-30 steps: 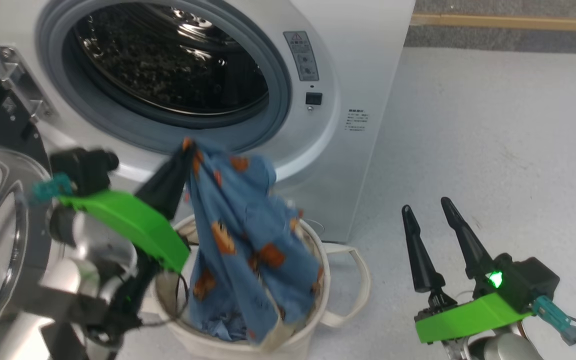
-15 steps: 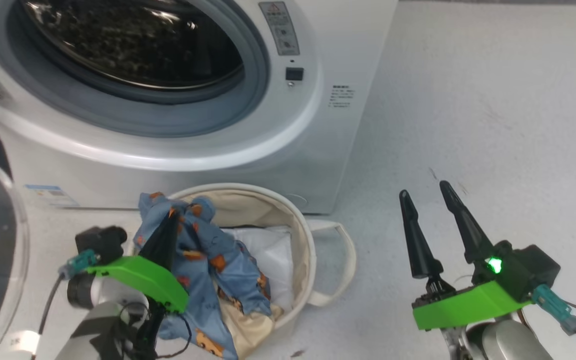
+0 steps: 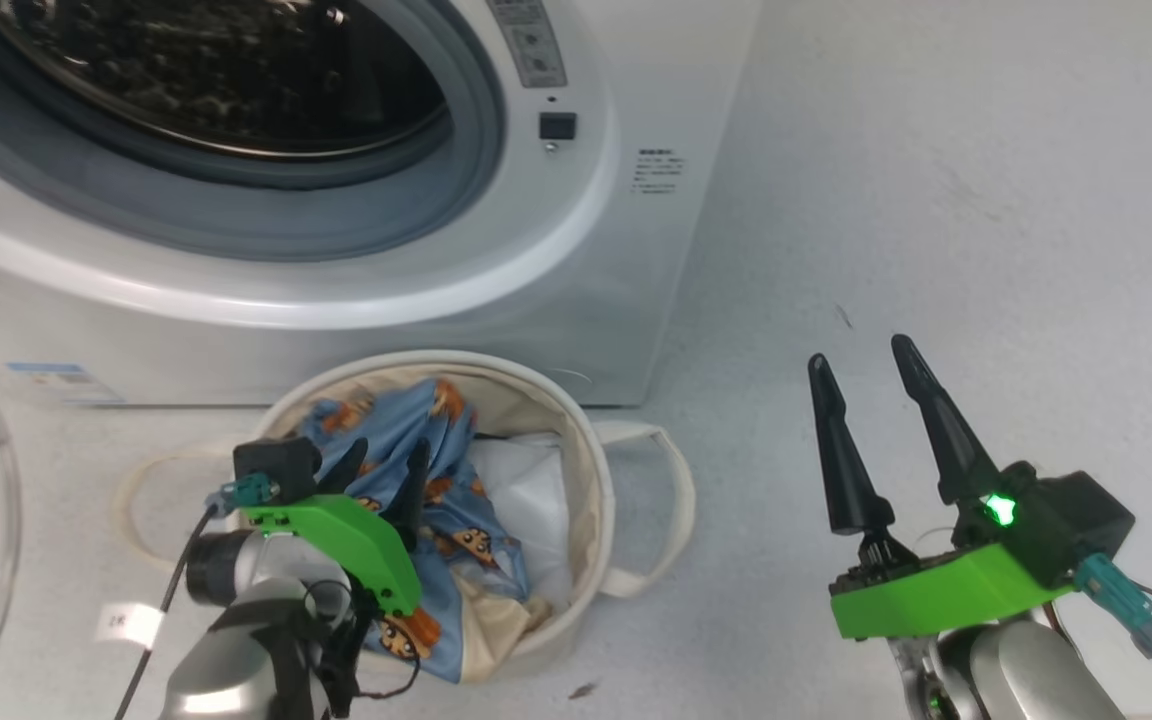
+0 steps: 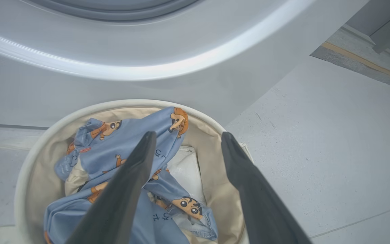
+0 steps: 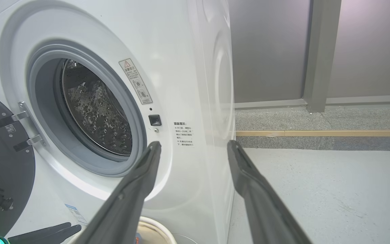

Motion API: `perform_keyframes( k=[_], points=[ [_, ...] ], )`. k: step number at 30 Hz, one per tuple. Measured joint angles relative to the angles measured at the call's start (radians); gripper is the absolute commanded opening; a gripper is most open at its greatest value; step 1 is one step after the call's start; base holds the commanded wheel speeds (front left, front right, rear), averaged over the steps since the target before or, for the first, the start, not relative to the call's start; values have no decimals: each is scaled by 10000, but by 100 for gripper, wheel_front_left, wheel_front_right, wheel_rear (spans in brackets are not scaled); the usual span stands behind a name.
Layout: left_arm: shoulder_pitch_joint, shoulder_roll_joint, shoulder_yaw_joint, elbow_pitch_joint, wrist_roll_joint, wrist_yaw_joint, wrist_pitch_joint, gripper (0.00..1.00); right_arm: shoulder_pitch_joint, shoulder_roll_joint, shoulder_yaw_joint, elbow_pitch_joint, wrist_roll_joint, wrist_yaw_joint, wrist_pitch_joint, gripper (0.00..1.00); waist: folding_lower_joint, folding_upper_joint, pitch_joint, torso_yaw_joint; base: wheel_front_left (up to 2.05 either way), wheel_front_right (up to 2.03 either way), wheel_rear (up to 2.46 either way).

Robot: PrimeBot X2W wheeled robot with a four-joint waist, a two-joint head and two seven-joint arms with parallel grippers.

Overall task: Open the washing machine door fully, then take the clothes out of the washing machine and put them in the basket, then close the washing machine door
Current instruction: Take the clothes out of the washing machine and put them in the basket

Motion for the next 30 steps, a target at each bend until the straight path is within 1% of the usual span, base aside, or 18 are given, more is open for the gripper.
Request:
perform_keyframes(
  k=[3, 6, 8, 10, 12, 15, 20, 24, 25, 28, 30],
  points=[
    [66, 33, -430, -305, -146, 0, -224, 100, 7, -2, 48, 59, 4, 0, -6, 100, 0, 0, -216, 225, 0, 0, 0],
    [285, 144, -867, -959, -174, 0, -395, 100, 55, -19, 105, 221, 21, 0, -6, 100, 0, 0, -452, 513, 0, 0, 0],
    [494, 374, -1093, -1482, -176, -2, -489, 100, 73, -38, 132, 334, 94, 0, -8, 100, 0, 0, -603, 736, 0, 0, 0],
    [740, 696, -1101, -2067, -178, 0, -552, 100, 89, -54, 173, 456, 199, 0, -8, 100, 0, 0, -769, 965, 0, 0, 0],
    [1040, 1020, -968, -2792, -132, 0, -570, 100, 124, -67, 217, 581, 280, 0, -19, 100, 0, 0, -946, 1181, 0, 0, 0],
    [1592, 1392, -399, -4190, 165, 15, -571, 100, 301, -100, 291, 802, 391, 0, -19, 100, 0, 0, -1235, 1493, 0, 0, 0],
    [2789, 1645, 236, -6316, 602, 86, -583, 100, 493, -140, 412, 1089, 589, 0, -19, 100, 0, 0, -1761, 1948, 0, 0, 0],
    [3824, 1772, 351, -7196, 723, 286, -581, 100, 540, -150, 518, 1212, 711, 0, -19, 100, 0, 0, -2144, 2236, 0, 0, 0],
    [3824, 1772, 351, -7196, 723, 286, -581, 100, 540, -150, 518, 1212, 711, 0, -19, 100, 0, 0, -2144, 2236, 0, 0, 0],
    [4298, 1956, 372, -7714, 796, 546, -581, 100, 689, -165, 610, 1329, 736, 0, 21, 100, 0, 0, -2309, 2424, 0, 0, 0],
    [4378, 2077, 412, -8015, 934, 646, -581, 100, 697, -174, 646, 1377, 736, 0, 42, 100, 0, 0, -2351, 2508, 0, 0, 0]
  ],
)
